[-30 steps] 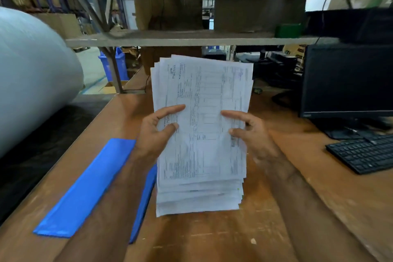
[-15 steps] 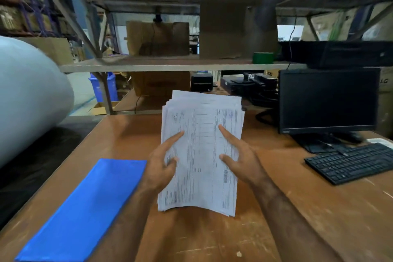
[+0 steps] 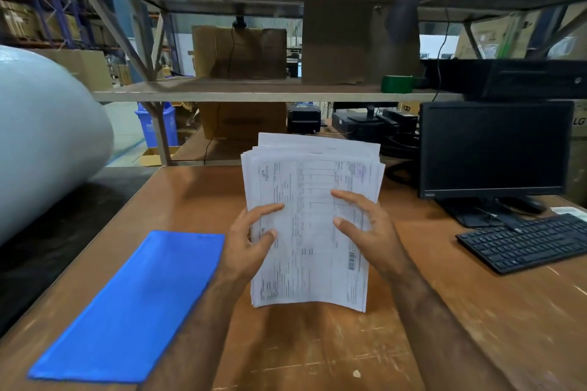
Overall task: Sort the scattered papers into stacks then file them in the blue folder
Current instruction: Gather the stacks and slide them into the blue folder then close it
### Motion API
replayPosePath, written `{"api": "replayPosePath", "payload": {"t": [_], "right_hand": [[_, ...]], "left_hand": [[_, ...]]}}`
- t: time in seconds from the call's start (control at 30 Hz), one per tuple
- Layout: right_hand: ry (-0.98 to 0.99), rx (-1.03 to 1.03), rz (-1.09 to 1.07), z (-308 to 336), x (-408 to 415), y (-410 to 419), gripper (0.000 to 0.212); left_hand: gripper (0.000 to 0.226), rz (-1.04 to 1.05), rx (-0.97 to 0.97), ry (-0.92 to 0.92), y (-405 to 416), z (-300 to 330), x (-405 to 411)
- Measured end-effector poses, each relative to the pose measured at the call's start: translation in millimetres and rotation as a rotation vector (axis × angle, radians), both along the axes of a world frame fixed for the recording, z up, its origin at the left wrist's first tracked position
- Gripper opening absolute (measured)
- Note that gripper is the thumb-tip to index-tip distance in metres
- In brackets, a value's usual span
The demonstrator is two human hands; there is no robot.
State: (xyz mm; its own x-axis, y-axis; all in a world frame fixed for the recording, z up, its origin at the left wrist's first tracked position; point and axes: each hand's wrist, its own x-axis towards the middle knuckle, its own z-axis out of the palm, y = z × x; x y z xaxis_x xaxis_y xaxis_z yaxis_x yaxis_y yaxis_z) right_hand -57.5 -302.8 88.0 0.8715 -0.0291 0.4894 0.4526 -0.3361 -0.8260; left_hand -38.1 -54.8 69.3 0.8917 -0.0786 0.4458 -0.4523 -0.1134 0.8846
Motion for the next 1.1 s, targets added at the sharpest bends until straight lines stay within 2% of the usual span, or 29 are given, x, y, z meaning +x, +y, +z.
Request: {"api": "replayPosePath", "payload": {"t": [0.13,0.27,0.37,0.43,0.53,0.67,0.73,0.87,1.0,1.1], "right_hand": [[-0.071,-0.146,-0.050,-11,0,8,0.058],[-0.205,-0.172,-0.203,0,0,17,0.062],[-0.287,-0.214,-0.232,10,0,16,0.067],[-0.220,-0.251,-0.152,4,-1,14,0.080],[-0.114,-0.360,-0.035,-28,-3,14,0.098],[-0.108,-0.455,-0.140,-47,5,16,0.107],[-0.115,-0.474,-0.207,-45,10,14,0.107],[-0.189,-0.483,-0.317,-37,13,11,0.107],[-0.080,-0.539,-0.316,-58,7,10,0.105],[-0.046,-0.551,-0.307,-62,10,7,0.108]], "left_hand": [[0.040,0.030,-0.039,0.002,-10,3,-1],[0.035,0.077,-0.104,-0.090,-19,22,-4],[0.032,0.067,-0.124,-0.140,-19,26,1],[0.039,0.032,-0.080,-0.107,-15,14,5],[0.065,-0.068,0.004,-0.026,-14,-13,0],[0.090,-0.032,0.205,-0.058,-16,-21,-6],[0.091,0.024,0.253,-0.083,-14,-16,-4],[0.092,0.032,0.222,-0.130,-11,-3,1],[0.097,0.045,0.362,-0.115,-7,-25,0],[0.092,0.062,0.378,-0.116,-4,-38,4]]}}
